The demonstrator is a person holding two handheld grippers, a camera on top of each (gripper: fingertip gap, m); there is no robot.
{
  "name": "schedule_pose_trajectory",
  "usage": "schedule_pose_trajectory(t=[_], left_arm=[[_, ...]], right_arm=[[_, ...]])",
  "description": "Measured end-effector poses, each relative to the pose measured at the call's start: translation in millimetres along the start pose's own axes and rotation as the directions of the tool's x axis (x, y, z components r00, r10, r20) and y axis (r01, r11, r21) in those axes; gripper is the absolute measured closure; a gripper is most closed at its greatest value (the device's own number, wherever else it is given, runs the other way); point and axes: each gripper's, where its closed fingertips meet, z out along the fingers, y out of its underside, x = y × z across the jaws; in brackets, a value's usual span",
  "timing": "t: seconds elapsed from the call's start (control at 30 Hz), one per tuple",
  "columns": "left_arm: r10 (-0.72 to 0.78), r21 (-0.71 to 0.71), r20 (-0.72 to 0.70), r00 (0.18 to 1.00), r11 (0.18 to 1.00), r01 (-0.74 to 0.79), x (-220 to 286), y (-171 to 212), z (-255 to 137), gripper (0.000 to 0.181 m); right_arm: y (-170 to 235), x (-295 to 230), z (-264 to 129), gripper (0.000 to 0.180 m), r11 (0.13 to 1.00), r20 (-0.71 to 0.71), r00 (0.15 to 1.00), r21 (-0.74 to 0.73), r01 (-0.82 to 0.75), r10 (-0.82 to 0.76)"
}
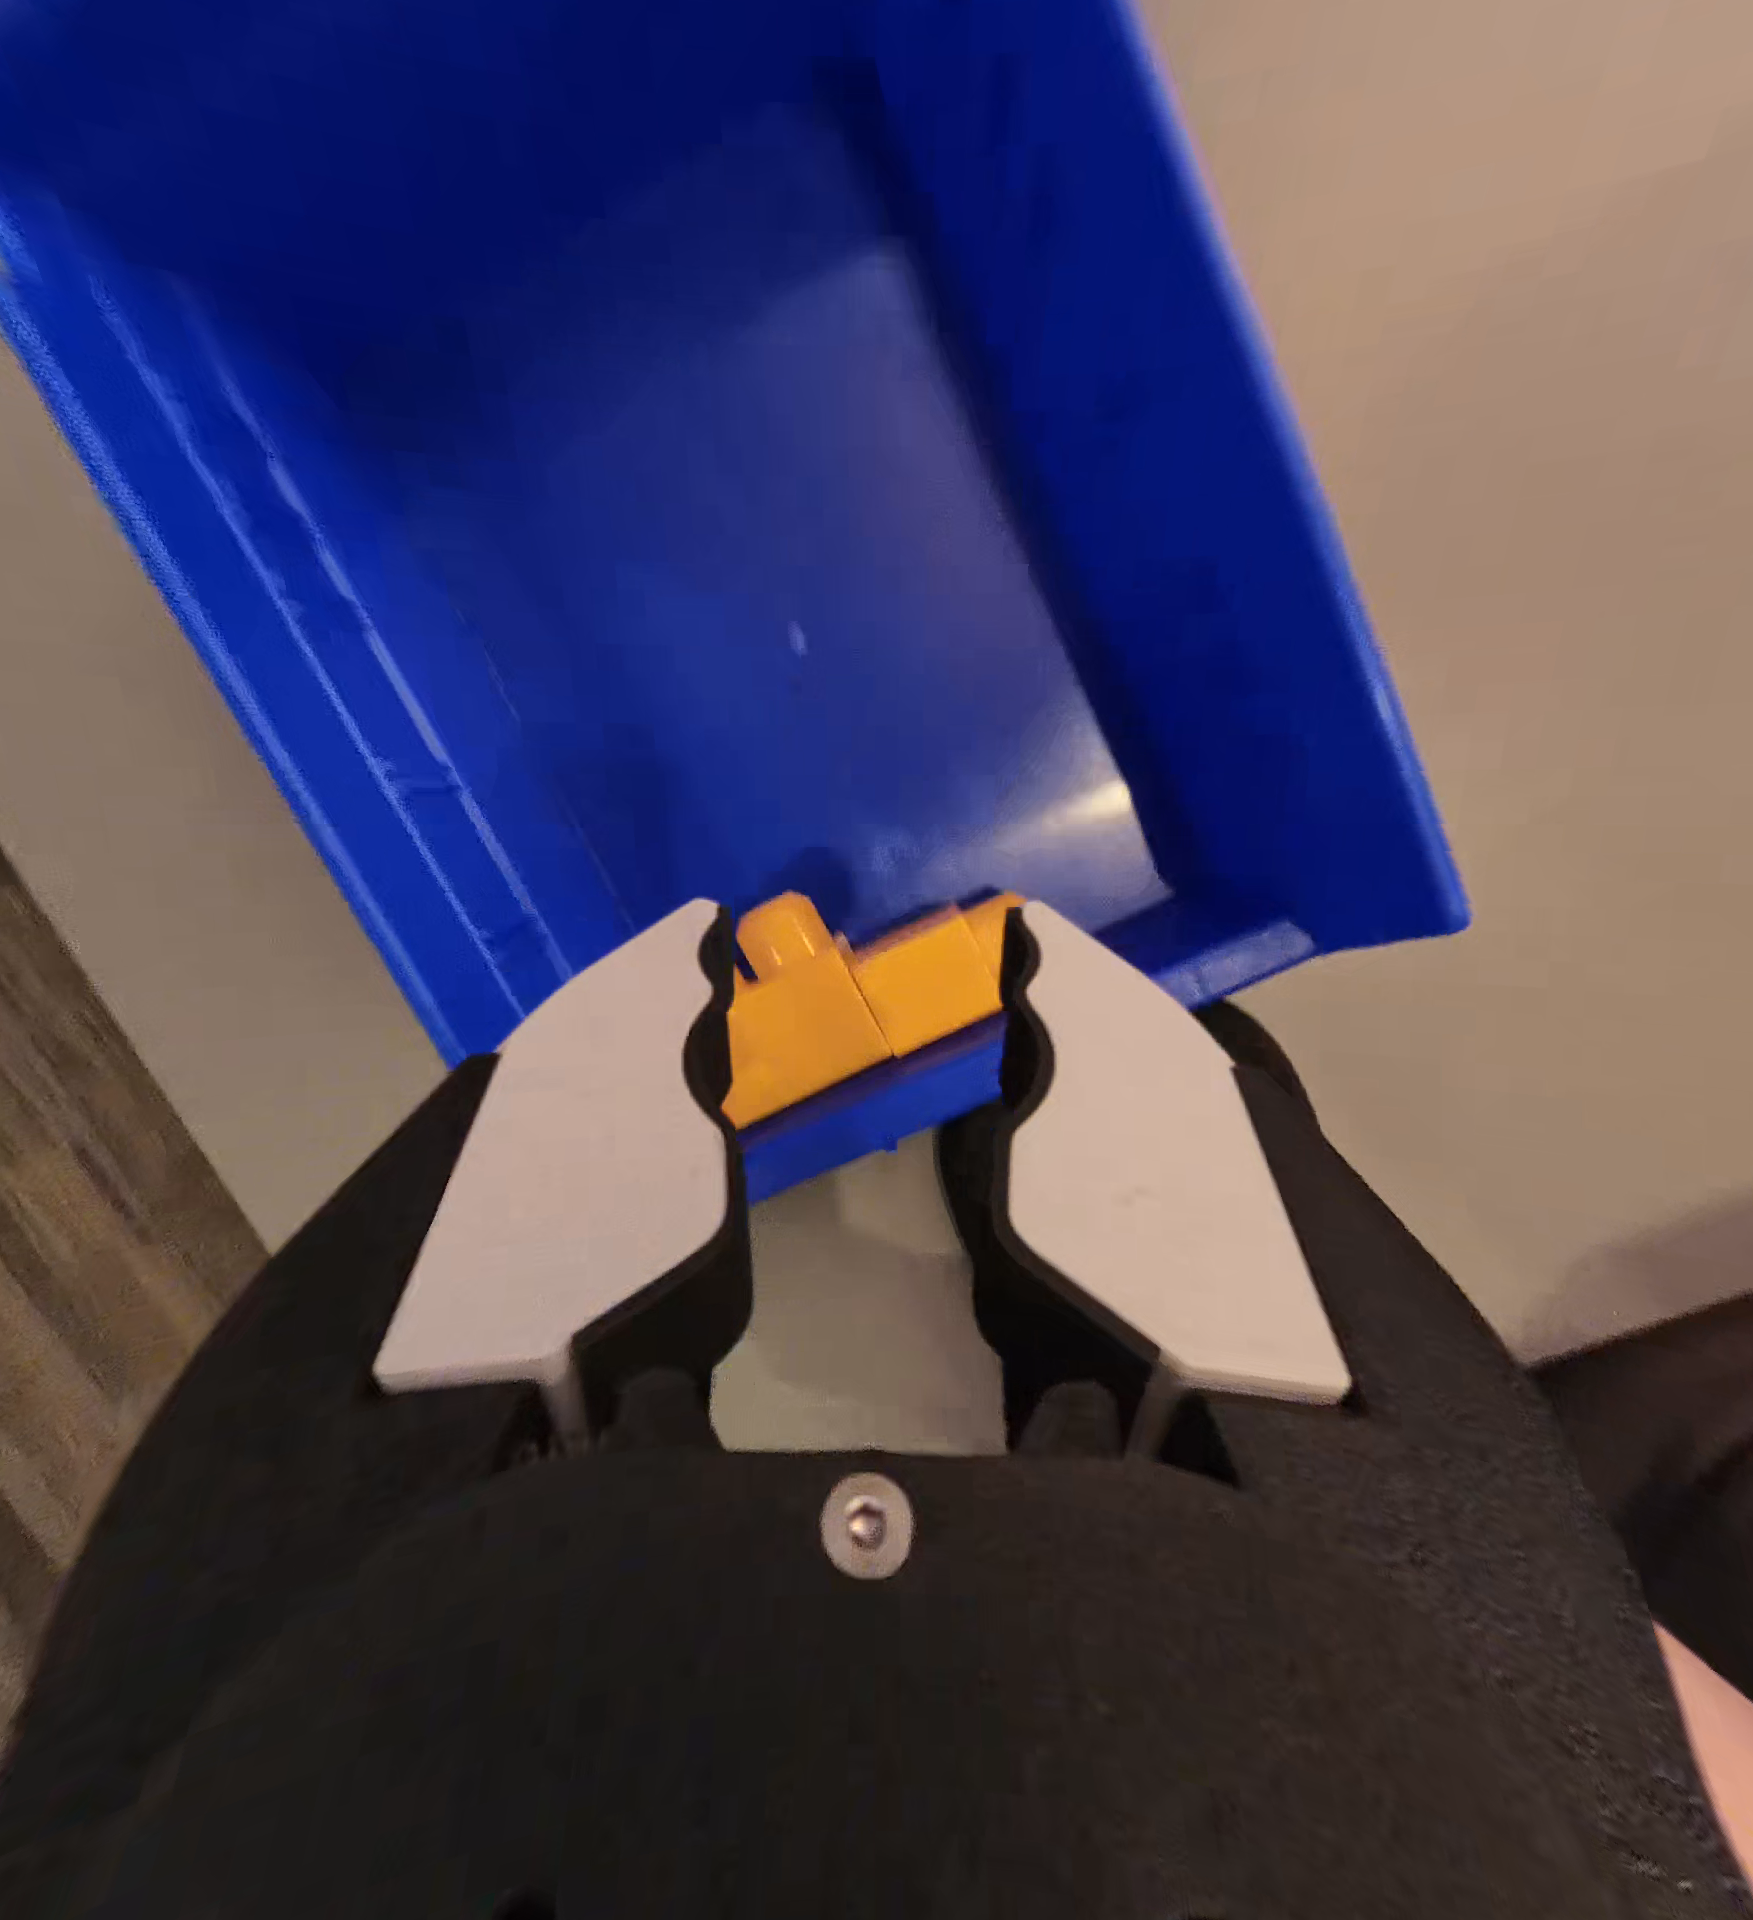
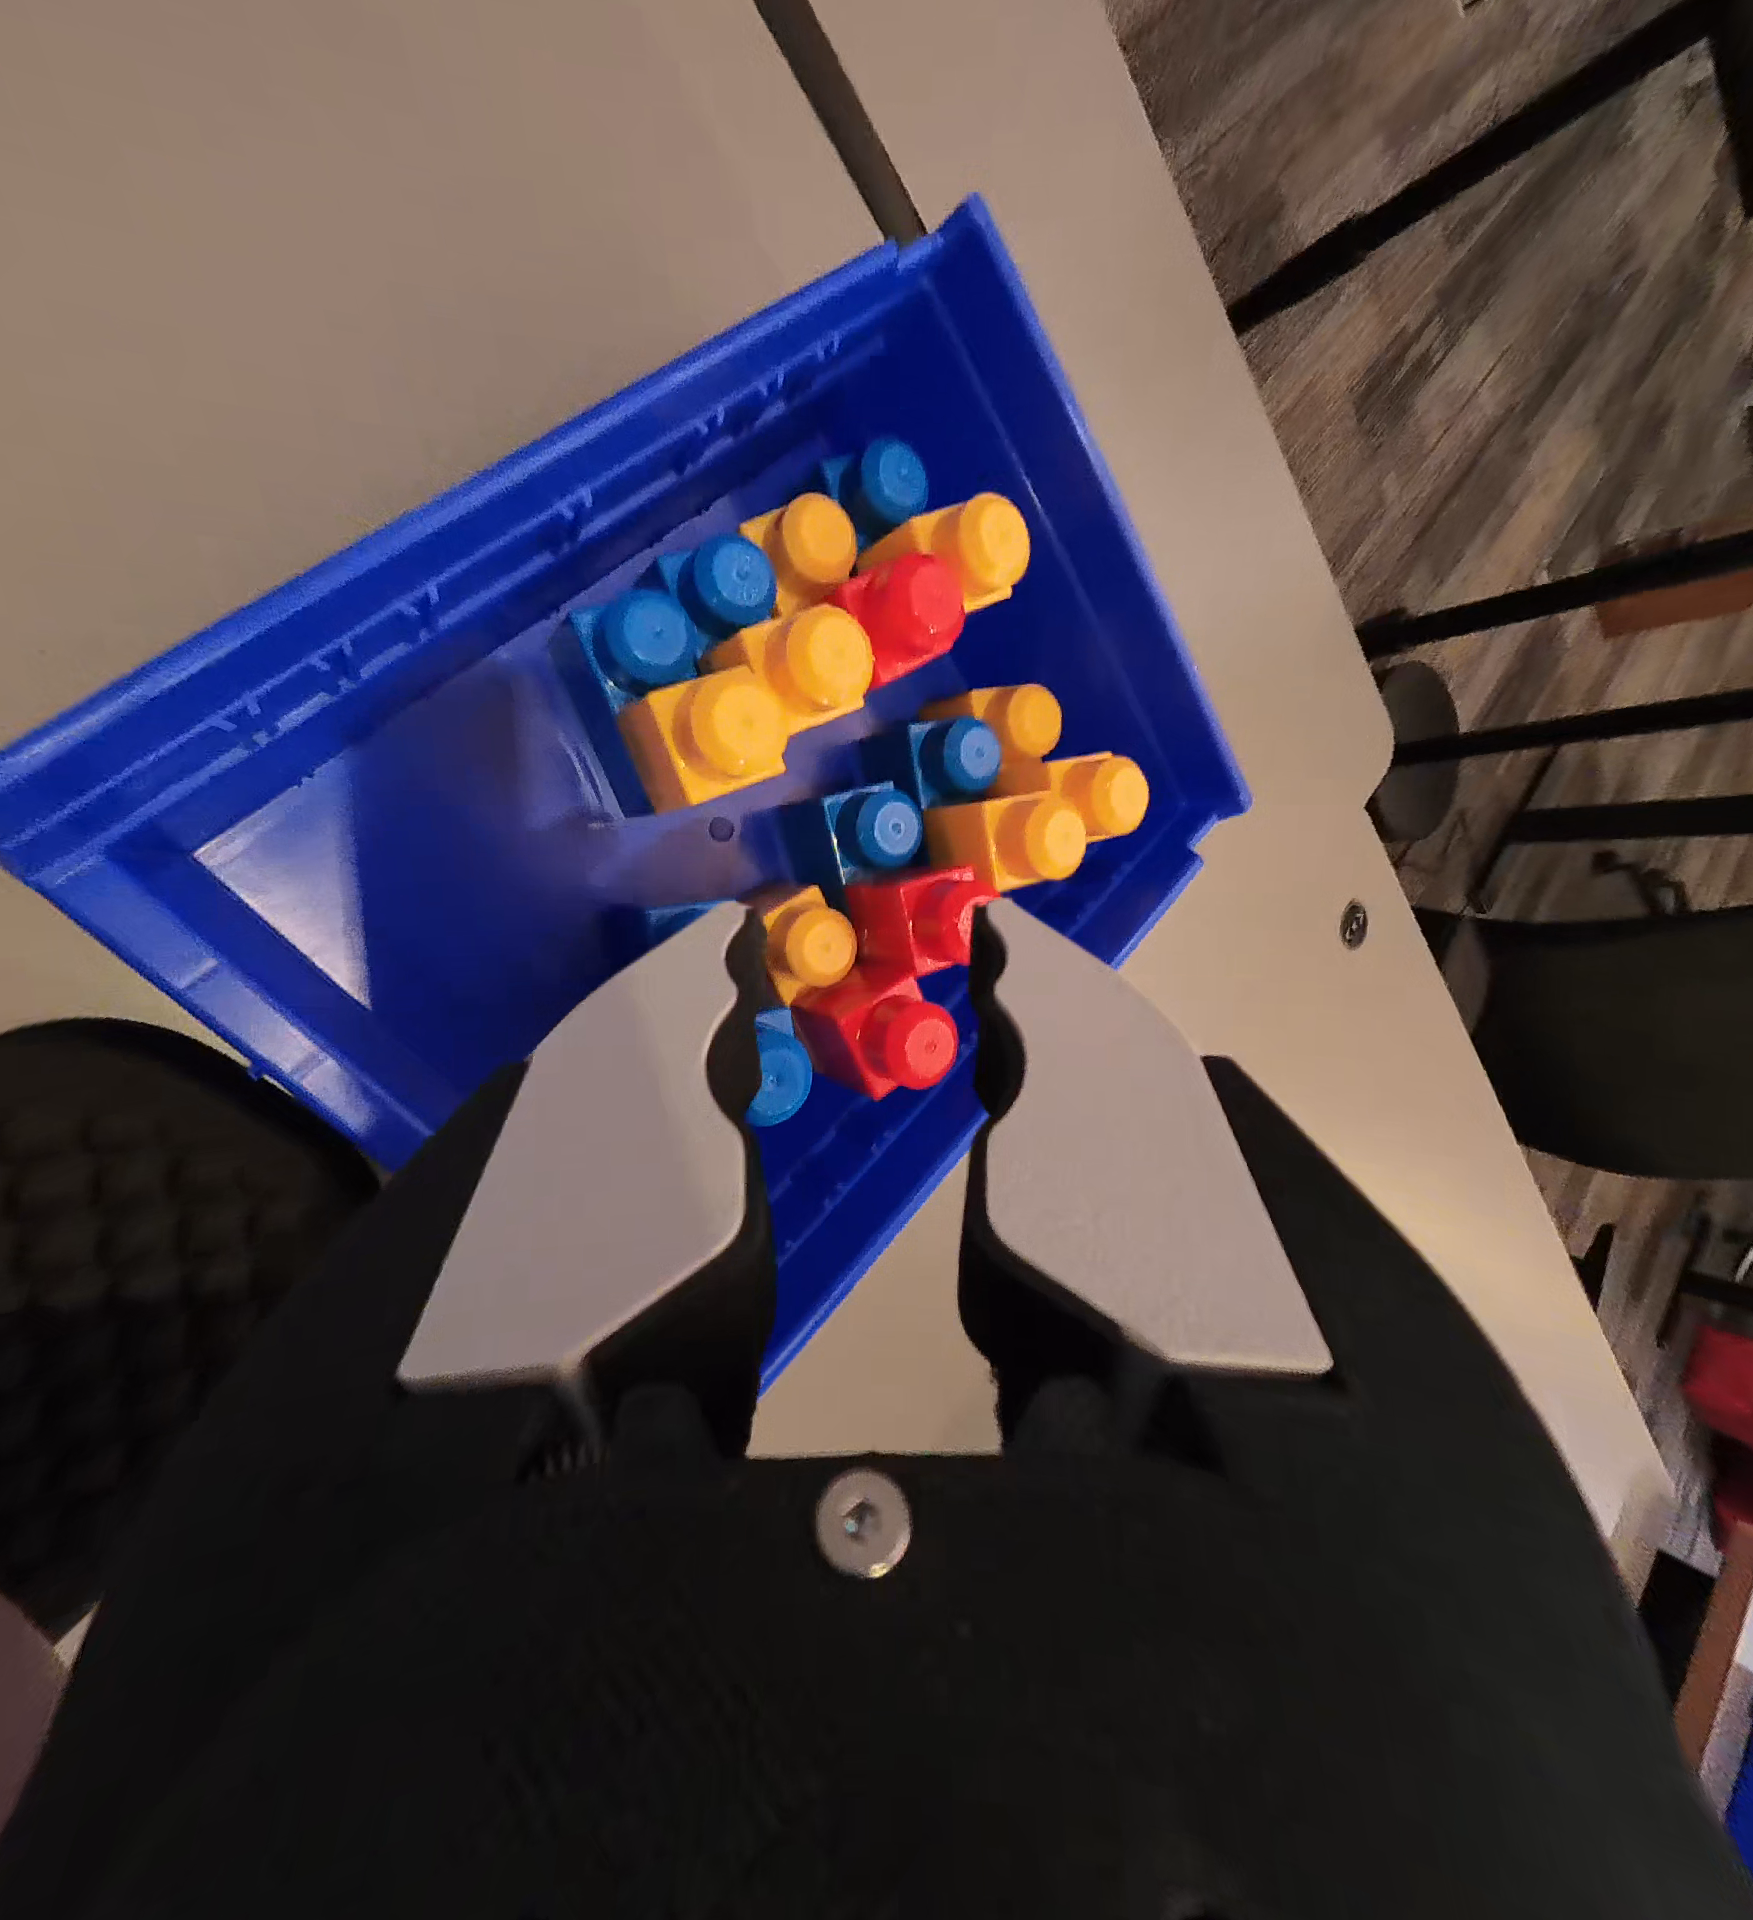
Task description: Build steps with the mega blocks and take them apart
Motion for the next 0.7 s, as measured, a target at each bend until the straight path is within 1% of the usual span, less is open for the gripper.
schedule_pose_trajectory(t=[0.1, 0.23, 0.33, 0.47, 0.5, 0.57, 0.63, 0.7], left_arm=[[0.001, -0.150, 0.006, 1.000, 0.989, 0.000, -1.8, 15.4, 20.9, 0.130], [-0.017, -0.271, -0.010, 1.000, 0.962, 0.014, 2.3, 25.2, 39.8, 0.129], [-0.066, -0.381, 0.023, 0.998, 0.922, 0.070, 0.4, 40.0, 49.9, 0.124], [-0.174, -0.519, 0.012, 0.985, 0.841, 0.155, 6.4, 62.2, 62.5, 0.109], [-0.184, -0.540, 0.020, 0.983, 0.825, 0.166, 5.2, 65.2, 64.9, 0.105], [-0.199, -0.547, 0.022, 0.980, 0.818, 0.179, 4.4, 65.5, 68.8, 0.106], [-0.208, -0.554, 0.028, 0.978, 0.811, 0.189, 3.8, 65.8, 70.0, 0.101], [-0.223, -0.565, 0.045, 0.974, 0.798, 0.209, 3.5, 68.8, 69.0, 0.099]], right_arm=[[-0.4, -2.9, 3.6, 0.141, 1.000, 0.009, 1.000, -0.018, 0.011, -0.011], [1.6, -5.4, 9.7, 0.141, 0.999, 0.023, 1.000, -0.046, 0.019, -0.018], [0.2, -7.3, 12.8, 0.141, 0.999, 0.036, 0.999, -0.048, 0.024, -0.022], [-0.8, -11.2, 17.6, 0.141, 0.997, 0.052, 0.998, -0.069, 0.043, -0.039], [-1.4, -12.2, 18.8, 0.141, 0.996, 0.056, 0.998, -0.073, 0.047, -0.043], [-2.9, -14.9, 21.2, 0.141, 0.995, 0.066, 0.996, -0.081, 0.057, -0.052], [-4.0, -16.9, 23.3, 0.141, 0.993, 0.071, 0.995, -0.090, 0.070, -0.064], [-5.2, -19.7, 25.0, 0.141, 0.992, 0.081, 0.994, -0.097, 0.080, -0.072]])
